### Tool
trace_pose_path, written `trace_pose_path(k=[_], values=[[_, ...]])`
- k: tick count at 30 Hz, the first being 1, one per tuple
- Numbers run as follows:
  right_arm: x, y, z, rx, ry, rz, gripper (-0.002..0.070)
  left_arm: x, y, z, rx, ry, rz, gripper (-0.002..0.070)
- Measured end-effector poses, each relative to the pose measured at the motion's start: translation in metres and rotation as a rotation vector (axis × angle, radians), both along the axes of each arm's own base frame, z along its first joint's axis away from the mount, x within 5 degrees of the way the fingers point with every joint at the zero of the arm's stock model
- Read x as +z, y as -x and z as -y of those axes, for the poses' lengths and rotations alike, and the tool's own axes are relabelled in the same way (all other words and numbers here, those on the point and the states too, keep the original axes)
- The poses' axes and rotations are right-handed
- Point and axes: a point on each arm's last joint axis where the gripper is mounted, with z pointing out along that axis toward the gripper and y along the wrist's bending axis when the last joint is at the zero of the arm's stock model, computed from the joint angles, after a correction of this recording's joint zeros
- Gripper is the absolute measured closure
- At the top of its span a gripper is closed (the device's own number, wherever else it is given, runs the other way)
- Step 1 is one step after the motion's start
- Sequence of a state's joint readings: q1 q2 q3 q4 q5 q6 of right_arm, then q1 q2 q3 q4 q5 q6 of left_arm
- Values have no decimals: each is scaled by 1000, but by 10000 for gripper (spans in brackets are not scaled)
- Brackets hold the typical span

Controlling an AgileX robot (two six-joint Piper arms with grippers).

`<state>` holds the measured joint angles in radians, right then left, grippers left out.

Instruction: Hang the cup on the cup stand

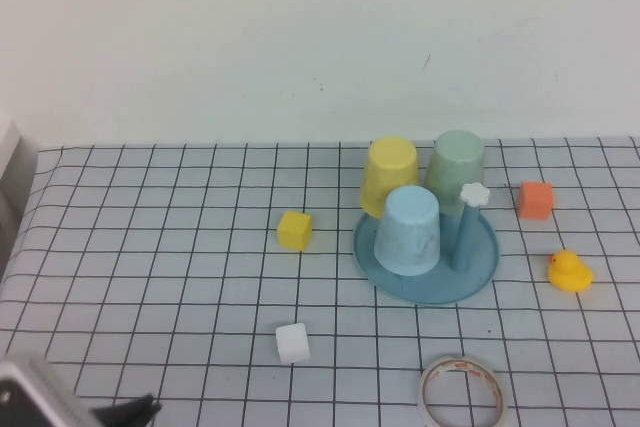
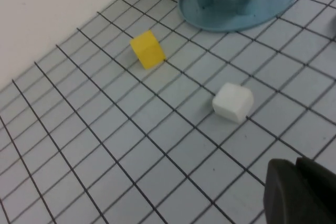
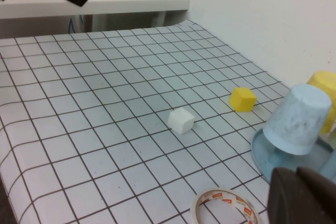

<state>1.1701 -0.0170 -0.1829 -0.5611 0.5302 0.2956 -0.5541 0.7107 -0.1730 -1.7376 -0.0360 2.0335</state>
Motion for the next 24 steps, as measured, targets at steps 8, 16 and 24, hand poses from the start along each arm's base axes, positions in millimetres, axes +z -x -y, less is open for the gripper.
trace_pose_path(k=[8,16,24], values=[[0,0,0,2,0,0,678,6,24,-19,36,86,163,676],[0,0,0,2,0,0,678,15,40,-49,248,164,366,676],[0,0,0,2,0,0,678,21,52,-78,557,181,499,676]])
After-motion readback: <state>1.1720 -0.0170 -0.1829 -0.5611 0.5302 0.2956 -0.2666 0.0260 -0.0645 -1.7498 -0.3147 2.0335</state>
